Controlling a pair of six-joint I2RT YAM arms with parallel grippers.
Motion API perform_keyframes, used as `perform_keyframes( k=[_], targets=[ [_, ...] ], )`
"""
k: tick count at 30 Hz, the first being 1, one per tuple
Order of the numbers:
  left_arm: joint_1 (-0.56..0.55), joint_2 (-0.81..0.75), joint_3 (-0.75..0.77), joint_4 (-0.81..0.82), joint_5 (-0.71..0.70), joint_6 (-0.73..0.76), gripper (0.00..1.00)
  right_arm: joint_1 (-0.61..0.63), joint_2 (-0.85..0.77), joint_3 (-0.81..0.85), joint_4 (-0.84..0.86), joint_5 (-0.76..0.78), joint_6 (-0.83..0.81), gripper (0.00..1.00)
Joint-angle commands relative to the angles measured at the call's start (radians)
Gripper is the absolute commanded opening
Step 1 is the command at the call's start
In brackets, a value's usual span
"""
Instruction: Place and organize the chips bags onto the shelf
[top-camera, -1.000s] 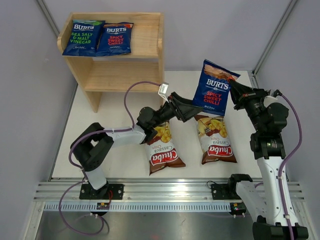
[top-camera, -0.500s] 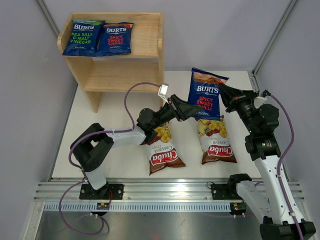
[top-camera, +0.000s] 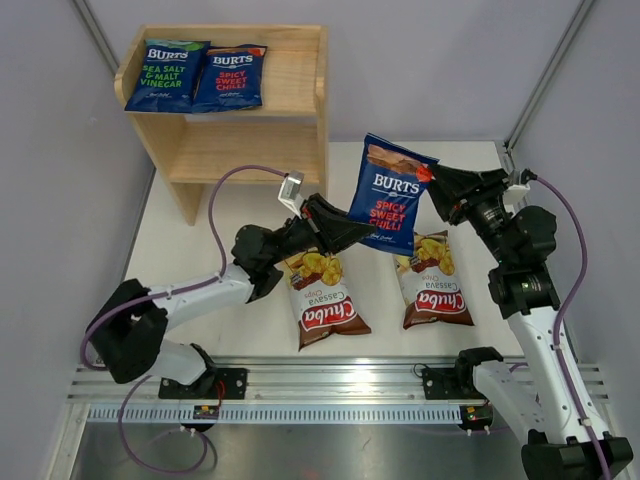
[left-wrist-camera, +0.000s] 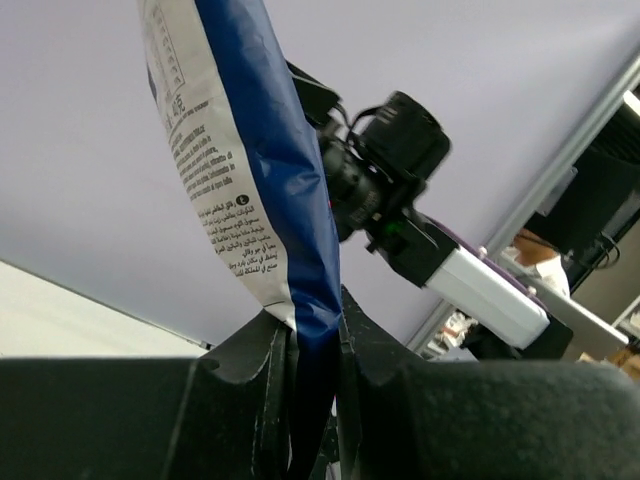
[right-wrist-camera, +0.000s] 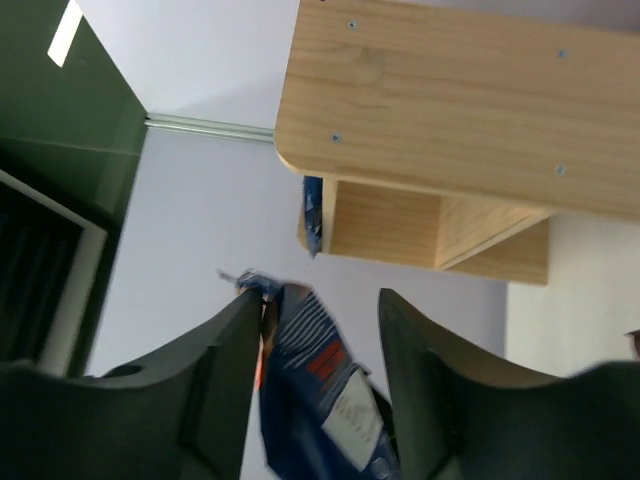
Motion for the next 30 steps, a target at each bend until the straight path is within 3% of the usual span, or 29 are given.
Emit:
perform_keyframes(
  k=[1,5,9,10,12,13,18,23,30],
  targets=[
    [0.017,-0.106,-0.001,-0.031,0.108,0.098,0.0,-0.023,0.015,0.082,0.083,-0.007,-0.17,0.59],
    [0.015,-0.23,0.006,-0.313,0.22,0.227,0.0,-0.037,0.076,0.268,-0.136,-0.157,-0.512,0.72],
    [0.017,-0.386,0.035,-0.762,0.346,0.44,0.0,-0.035,0.143,0.443,-0.379,-0.516,-0.87,0.77],
    [0.017,-0.409,0.036,-0.811,0.419,0.468,0.0,-0.035,0.147,0.483,-0.414,-0.623,-0.917,0.78],
    [0.017,-0.454,0.016,-0.887,0.482,0.514,0.0,-0.035,0.119,0.495,-0.444,-0.693,-1.003,0.78],
    [0.017,-0.501,0.007,-0.907,0.482,0.523,0.0,-0.035,0.102,0.504,-0.453,-0.758,-1.027,0.78],
    [0.015,-0.571,-0.01,-0.908,0.513,0.472,0.0,0.021,0.119,0.557,-0.71,-0.788,-1.242,0.73],
    [0.015,-0.543,0.013,-0.934,0.505,0.386,0.0,0.285,0.084,0.54,-0.83,-0.816,-1.414,0.73],
    [0.015,-0.505,0.002,-0.794,0.594,0.272,0.0,0.485,0.169,0.569,-0.979,-0.552,-1.504,0.72]
  ],
)
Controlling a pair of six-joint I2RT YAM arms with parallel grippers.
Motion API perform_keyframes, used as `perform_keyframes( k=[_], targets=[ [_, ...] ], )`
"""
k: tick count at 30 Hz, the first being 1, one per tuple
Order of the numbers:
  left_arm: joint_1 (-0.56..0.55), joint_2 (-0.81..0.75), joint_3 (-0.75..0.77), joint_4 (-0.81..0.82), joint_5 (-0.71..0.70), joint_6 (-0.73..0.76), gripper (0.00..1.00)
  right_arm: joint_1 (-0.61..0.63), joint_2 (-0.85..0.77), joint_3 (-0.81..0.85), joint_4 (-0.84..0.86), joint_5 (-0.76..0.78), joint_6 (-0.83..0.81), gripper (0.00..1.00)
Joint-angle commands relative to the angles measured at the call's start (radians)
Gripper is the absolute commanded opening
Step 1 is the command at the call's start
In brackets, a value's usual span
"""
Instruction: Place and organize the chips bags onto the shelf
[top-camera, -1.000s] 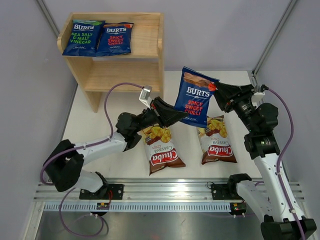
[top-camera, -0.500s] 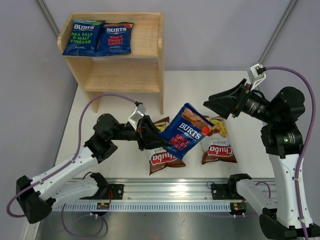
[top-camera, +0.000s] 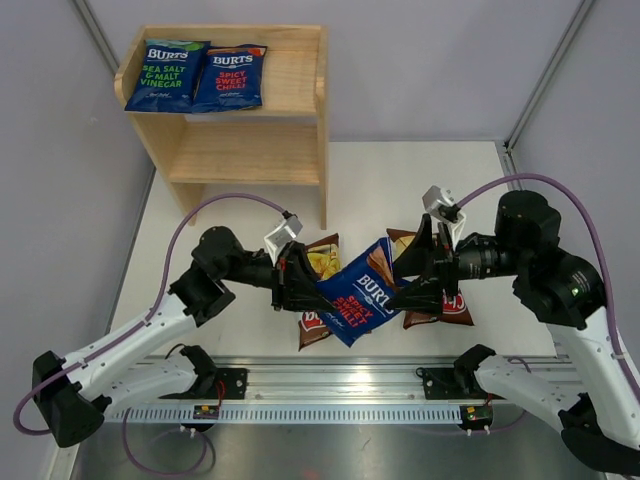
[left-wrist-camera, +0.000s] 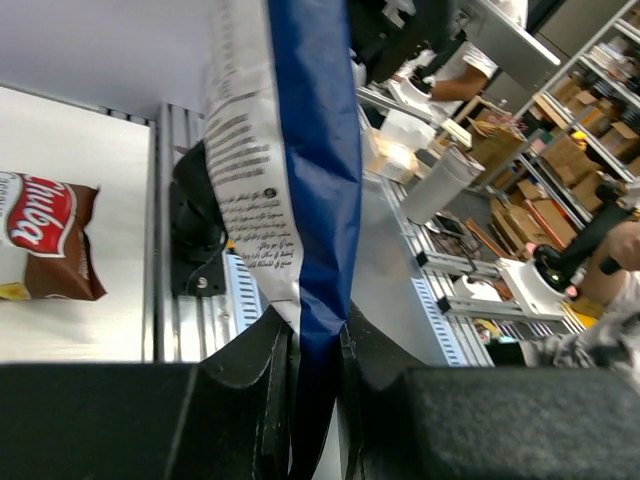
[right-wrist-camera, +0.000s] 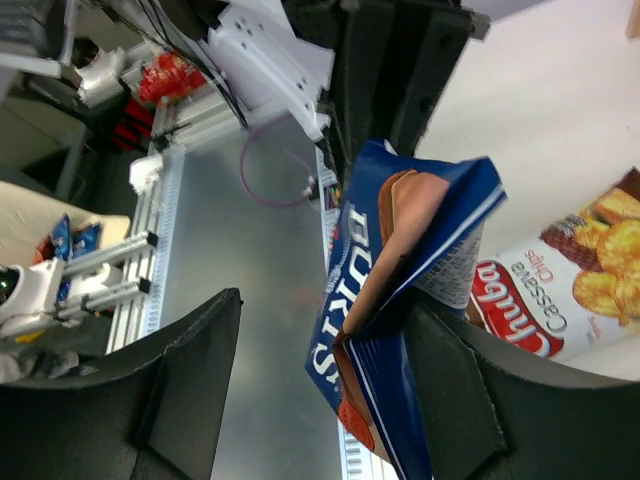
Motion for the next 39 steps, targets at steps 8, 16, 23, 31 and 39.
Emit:
perform_keyframes(
  k=[8,16,23,31,39],
  targets=[
    [-0.011,-0.076,-0.05,0.174,0.126,-0.022,0.0,0.135,0.05,0.091,-0.168,0.444,-0.186,0.79],
    [-0.051,-0.076,-0.036,0.141,0.142,0.035,0.0,0.137,-0.008,0.101,-0.202,0.478,-0.174,0.8],
    [-0.105,-0.042,0.028,0.065,0.134,0.113,0.0,0.135,0.108,0.091,-0.158,0.146,-0.13,0.75],
    [-0.111,-0.034,0.042,0.042,0.12,0.138,0.0,0.135,0.109,0.059,-0.17,0.088,-0.146,0.4],
    [-0.103,-0.082,0.078,-0.145,0.068,0.264,0.0,0.135,0.047,0.08,-0.201,0.102,-0.196,0.06]
  ],
)
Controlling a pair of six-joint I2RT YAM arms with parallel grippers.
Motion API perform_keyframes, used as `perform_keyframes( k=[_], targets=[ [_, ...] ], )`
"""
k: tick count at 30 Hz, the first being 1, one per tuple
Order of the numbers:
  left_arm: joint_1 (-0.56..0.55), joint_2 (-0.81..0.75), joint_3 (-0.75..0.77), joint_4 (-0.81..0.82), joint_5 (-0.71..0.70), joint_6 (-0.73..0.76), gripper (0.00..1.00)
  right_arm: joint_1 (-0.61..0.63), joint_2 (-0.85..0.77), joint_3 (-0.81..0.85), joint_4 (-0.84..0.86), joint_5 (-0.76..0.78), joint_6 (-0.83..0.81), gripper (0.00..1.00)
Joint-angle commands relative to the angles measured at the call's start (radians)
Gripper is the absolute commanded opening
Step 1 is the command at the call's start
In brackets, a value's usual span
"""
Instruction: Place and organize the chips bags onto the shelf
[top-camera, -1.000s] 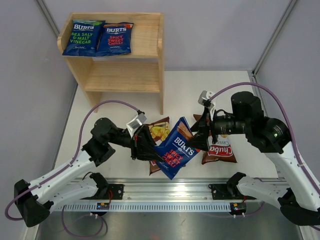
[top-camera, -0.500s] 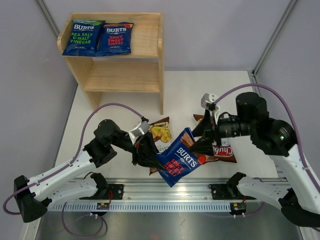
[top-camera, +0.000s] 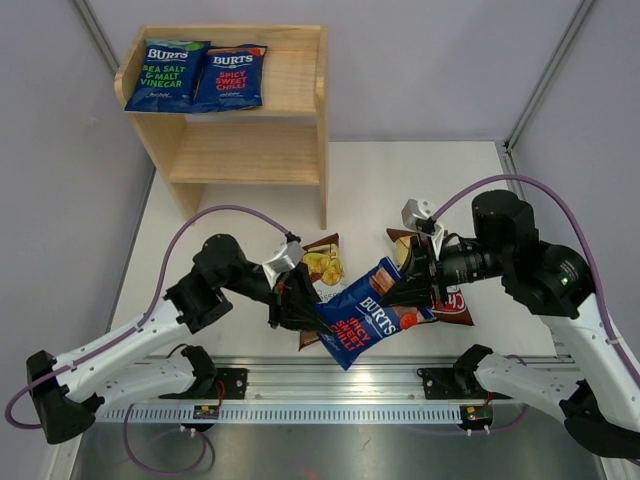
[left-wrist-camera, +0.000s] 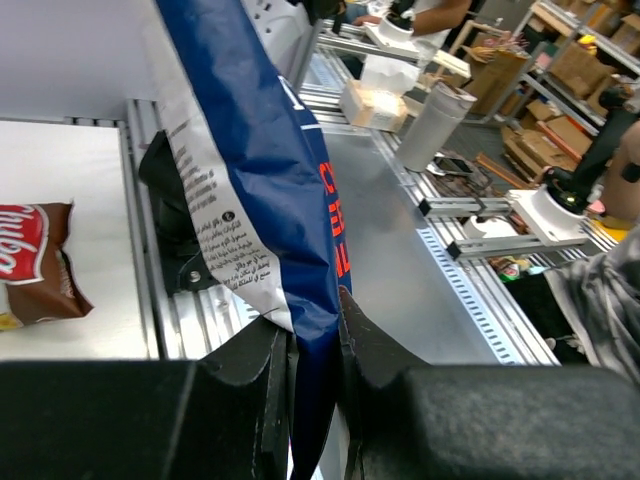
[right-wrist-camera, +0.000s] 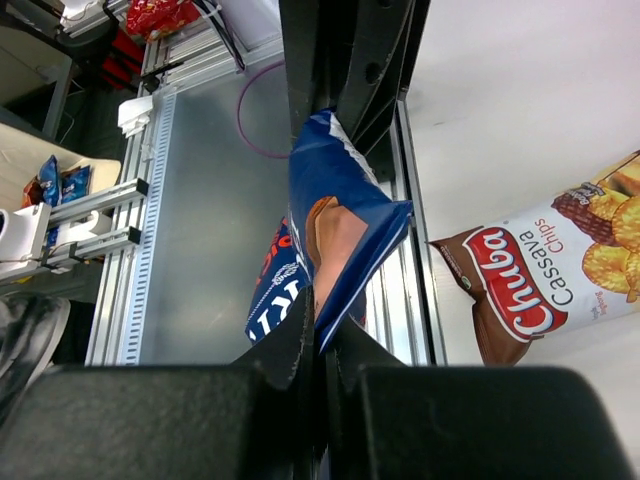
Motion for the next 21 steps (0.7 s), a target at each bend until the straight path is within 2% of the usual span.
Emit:
perform_keyframes(
  k=[1,2,4,6,7,9,10,11,17,21],
  targets=[
    [0.005,-0.05,0.062,-0.082,-0.016,0.09,0.02,0.002,-0.02,0.035,-0.017,0.007,-0.028,0.05],
    [0.008,-0.058,0.07,-0.108,-0.044,0.102,0.07,0.003,-0.023,0.045,-0.017,0.024,-0.021,0.0],
    [0.013,-0.068,0.083,-0.161,-0.143,0.124,0.23,0.003,-0.034,0.047,0.006,0.044,0.005,0.0],
    [0.014,-0.084,0.091,-0.165,-0.231,0.121,0.43,0.003,-0.048,0.045,0.046,0.051,0.033,0.0],
    [0.014,-0.091,0.093,-0.151,-0.254,0.105,0.62,0.003,-0.052,0.045,0.053,0.05,0.034,0.0],
    [0.014,-0.108,0.085,-0.107,-0.286,0.081,0.77,0.003,-0.058,0.049,0.075,0.062,0.033,0.0],
    [0.014,-0.111,0.08,-0.061,-0.303,0.047,0.9,0.003,-0.06,0.052,0.081,0.065,0.033,0.0],
    [0.014,-0.113,0.07,-0.041,-0.312,0.03,0.99,0.003,-0.061,0.058,0.084,0.067,0.031,0.0],
    [0.013,-0.151,-0.057,0.172,-0.409,-0.076,0.99,0.003,-0.083,0.073,0.158,0.09,0.053,0.0],
    [0.013,-0.16,-0.163,0.343,-0.373,-0.168,0.99,0.003,-0.008,0.159,0.05,0.056,-0.005,0.0]
  ],
)
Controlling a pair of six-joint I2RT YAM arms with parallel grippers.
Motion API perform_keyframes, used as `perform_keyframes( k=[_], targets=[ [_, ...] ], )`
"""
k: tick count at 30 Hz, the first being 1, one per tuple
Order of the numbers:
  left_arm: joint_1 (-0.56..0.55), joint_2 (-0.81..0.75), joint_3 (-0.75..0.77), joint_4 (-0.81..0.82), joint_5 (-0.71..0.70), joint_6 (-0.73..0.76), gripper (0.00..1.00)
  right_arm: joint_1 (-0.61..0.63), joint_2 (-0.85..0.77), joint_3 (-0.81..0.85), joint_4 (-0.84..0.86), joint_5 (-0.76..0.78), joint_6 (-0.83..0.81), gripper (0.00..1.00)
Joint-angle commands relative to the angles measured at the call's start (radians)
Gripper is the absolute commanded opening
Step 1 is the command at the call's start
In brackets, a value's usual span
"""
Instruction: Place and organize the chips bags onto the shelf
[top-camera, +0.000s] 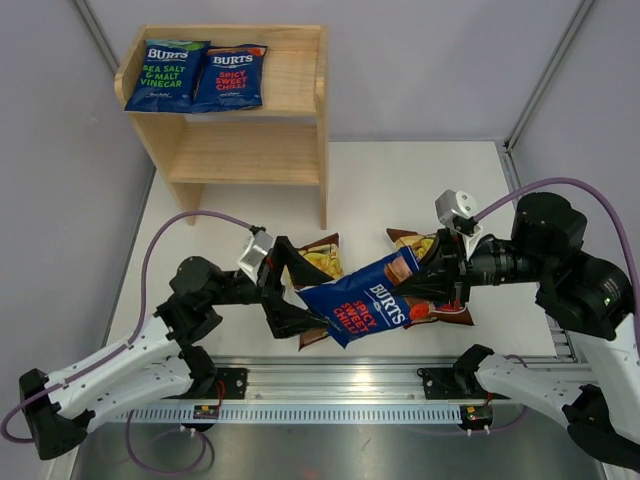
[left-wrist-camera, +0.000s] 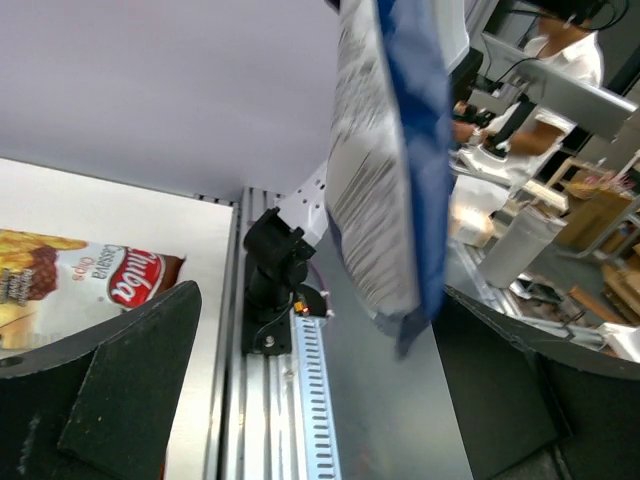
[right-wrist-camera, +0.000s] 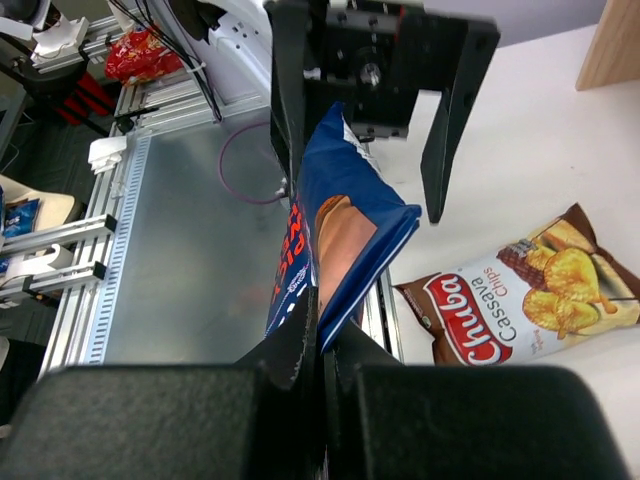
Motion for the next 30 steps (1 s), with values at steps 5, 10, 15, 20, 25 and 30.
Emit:
perform_keyframes(
  k=[5,10,15,20,25,30],
  targets=[
    [-0.014,-0.011,-0.163,0.494,-0.01,-0.235,0.99,0.003,0.118,0.126,-0.041,-0.007,-0.045,0.0],
    [-0.051,-0.051,-0.247,0.651,-0.154,-0.281,0.82,0.003,0.135,0.106,0.025,-0.005,-0.016,0.0],
    [-0.065,-0.048,-0.255,0.588,-0.213,-0.282,0.65,0.003,0.172,0.129,0.015,-0.027,-0.022,0.0],
    [-0.067,-0.048,-0.266,0.542,-0.237,-0.281,0.48,0.002,0.208,0.157,-0.025,-0.038,-0.043,0.0],
    [-0.067,-0.043,-0.273,0.531,-0.213,-0.293,0.4,0.003,0.233,0.177,-0.048,-0.016,-0.068,0.0],
    [-0.068,-0.055,-0.295,0.517,-0.194,-0.307,0.41,0.003,0.276,0.238,-0.085,0.027,-0.088,0.0]
  ],
)
